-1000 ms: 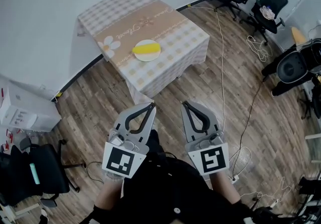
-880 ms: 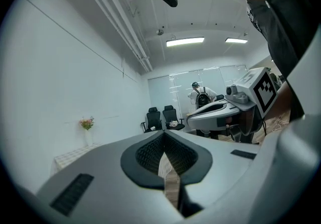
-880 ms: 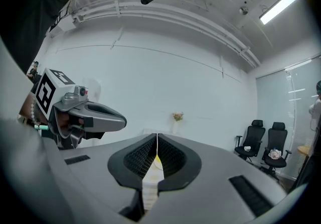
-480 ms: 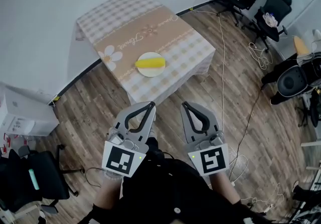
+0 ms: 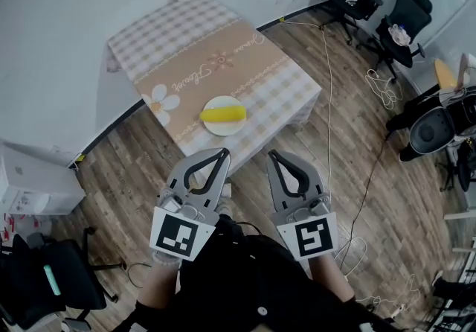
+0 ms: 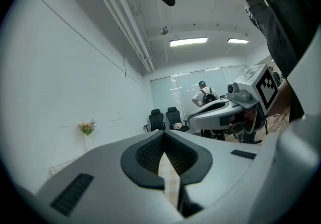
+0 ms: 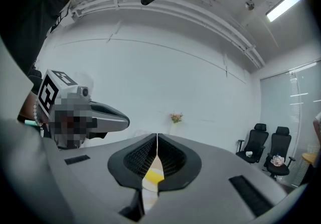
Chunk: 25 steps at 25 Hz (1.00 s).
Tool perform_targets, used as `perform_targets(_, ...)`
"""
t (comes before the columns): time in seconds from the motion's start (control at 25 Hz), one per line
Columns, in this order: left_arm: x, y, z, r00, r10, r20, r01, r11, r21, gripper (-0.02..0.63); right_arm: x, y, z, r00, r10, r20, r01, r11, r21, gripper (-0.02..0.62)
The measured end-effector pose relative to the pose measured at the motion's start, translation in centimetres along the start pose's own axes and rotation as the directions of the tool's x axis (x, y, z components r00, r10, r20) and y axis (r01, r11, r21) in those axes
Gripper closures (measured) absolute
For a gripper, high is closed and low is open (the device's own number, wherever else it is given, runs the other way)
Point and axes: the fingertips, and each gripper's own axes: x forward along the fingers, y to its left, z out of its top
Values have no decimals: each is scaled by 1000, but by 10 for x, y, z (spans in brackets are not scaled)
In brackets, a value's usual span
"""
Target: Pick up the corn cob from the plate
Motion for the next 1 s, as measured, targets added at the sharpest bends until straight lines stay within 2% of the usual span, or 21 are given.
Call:
perform_targets(0.36,21,36,-11,1000,-6,7,6,1000,4,593,34,-12,-3,1000,-27,-16,27,1000,-1,552)
perform_targets(1.0,14,74,-31,998,54,-36,-55,998,-31,592,62,-5,-6,999,4,-50,-4,1000,4,552)
